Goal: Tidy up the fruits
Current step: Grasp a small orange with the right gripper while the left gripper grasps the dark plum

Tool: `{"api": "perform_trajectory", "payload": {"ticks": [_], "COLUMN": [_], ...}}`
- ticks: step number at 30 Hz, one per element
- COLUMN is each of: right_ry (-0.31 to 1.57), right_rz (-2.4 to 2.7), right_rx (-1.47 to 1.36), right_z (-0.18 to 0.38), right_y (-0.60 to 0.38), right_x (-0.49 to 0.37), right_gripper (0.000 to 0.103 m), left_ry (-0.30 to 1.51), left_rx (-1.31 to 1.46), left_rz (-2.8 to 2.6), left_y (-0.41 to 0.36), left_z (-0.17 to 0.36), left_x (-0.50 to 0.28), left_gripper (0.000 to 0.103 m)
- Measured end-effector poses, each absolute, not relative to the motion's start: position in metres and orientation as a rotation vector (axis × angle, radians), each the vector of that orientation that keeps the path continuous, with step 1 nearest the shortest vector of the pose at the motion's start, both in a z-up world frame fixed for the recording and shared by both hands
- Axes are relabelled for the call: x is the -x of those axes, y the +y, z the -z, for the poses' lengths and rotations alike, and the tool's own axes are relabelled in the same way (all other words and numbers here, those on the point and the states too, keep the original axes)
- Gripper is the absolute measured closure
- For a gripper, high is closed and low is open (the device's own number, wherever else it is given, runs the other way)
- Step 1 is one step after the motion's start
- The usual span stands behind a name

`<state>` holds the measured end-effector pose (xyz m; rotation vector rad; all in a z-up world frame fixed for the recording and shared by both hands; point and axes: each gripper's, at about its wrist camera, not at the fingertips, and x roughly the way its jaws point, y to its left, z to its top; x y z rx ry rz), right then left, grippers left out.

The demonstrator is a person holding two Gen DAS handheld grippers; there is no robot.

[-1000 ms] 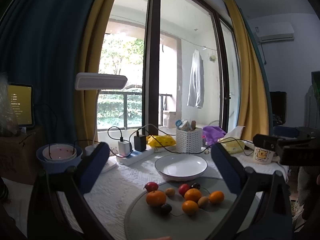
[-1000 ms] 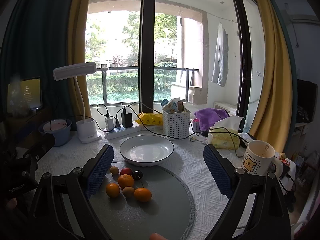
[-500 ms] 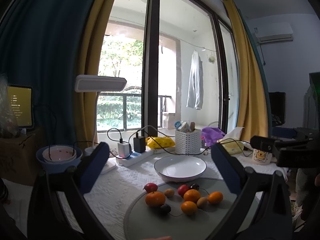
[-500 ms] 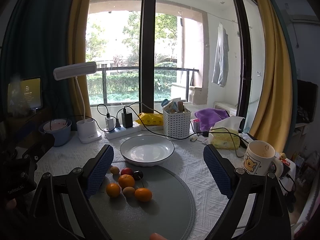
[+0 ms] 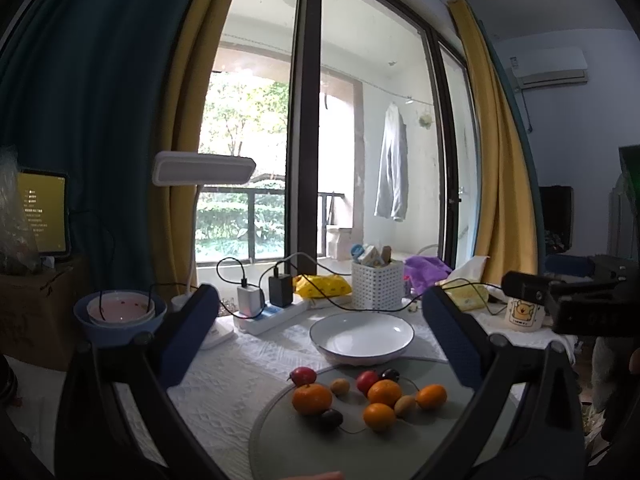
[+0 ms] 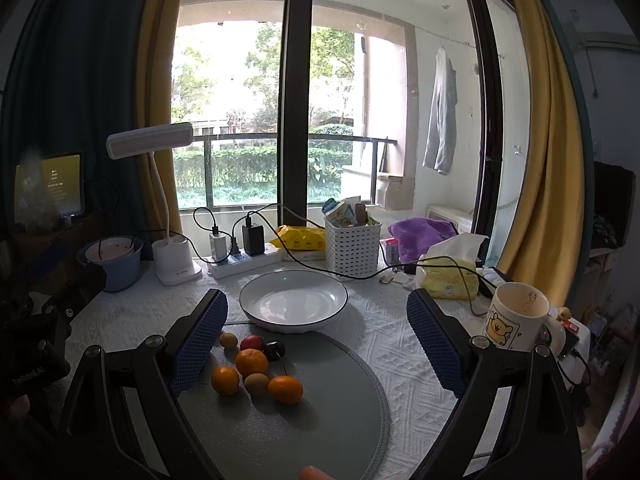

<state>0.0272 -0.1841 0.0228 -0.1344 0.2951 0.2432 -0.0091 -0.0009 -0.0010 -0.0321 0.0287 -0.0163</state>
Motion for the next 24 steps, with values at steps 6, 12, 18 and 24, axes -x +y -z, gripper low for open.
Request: {"api": "perform_trajectory", "payload": {"ticks": [6, 12, 18, 24], "right_ry": [0.303, 0.348, 0.466, 0.609], "right_rz": [-0.256, -0.29, -0.345, -0.425], "right_rx": [0.148, 0.19, 0.225, 0.234], "right_z": [-0.022, -0.011, 0.015, 0.051], "right_y": [-0.181, -0.18, -0.184, -0.179], "right_x": [-0.031, -0.046, -0.072, -0.094], "right_gripper": [0.01, 0.01, 0.015, 0.032], "left_ry": [0.039, 0.135, 0.36, 0.503], "left_rx": [0.027, -0.022, -0.001, -0.004], "left_rz": [0.013, 0.013, 0.037, 0.064], "left_y": [-0.002, -0.01, -0.007, -0.012], "left_z": [0.001, 0.008, 0.029, 0.048], "left_x": [0.009, -0.009, -0.048, -0.068], "left_gripper": [0.001, 0.001, 0.001, 0.001]}}
